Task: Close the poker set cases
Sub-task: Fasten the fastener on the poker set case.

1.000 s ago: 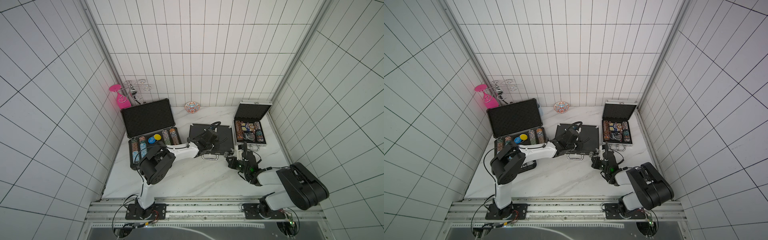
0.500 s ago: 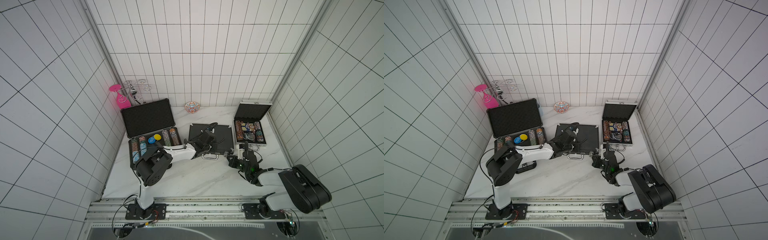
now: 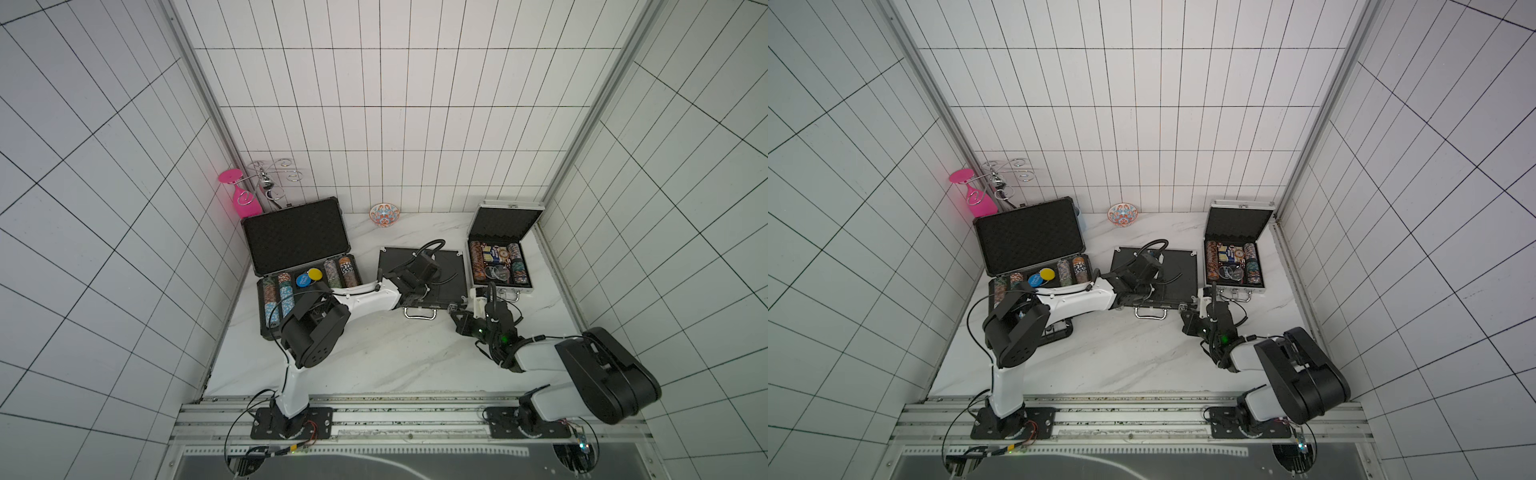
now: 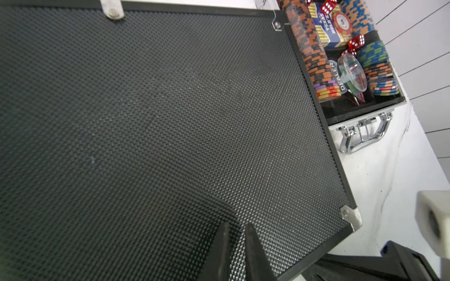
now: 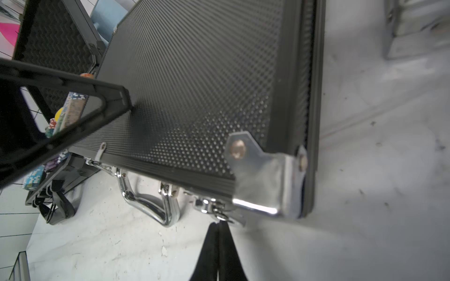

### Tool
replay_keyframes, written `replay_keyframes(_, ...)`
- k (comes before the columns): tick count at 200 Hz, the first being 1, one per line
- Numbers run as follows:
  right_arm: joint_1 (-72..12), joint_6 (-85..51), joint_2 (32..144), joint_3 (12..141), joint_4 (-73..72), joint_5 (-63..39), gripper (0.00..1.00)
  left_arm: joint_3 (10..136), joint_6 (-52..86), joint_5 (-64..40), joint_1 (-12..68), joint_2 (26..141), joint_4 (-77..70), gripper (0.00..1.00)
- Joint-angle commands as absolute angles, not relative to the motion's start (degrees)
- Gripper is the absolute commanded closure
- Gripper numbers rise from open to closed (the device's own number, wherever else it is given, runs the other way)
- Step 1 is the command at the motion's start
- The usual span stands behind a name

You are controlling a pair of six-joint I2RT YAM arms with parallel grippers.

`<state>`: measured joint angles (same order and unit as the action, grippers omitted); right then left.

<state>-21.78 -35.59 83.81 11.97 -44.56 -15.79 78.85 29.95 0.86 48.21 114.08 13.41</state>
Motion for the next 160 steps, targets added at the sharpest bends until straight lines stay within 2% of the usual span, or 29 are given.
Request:
replay_keyframes(1, -22.14, -36.64, 85.46, 14.06, -49.29, -16.04, 0.94, 78.47, 29.75, -1.9, 49.18, 118.25, 17.32, 0.85)
replay_keyframes(74, -23.28, -39.0, 85.28, 13.31, -53.96, -16.28, 0.93, 76.19, 29.88, -1.12, 49.17, 119.12, 16.99, 0.85)
replay_keyframes(160, -23.79, -43.11, 89.74, 14.14, -50.27, -7.91, 0.95, 75.51, 29.51, -0.22, 49.13, 118.19, 17.71, 0.85)
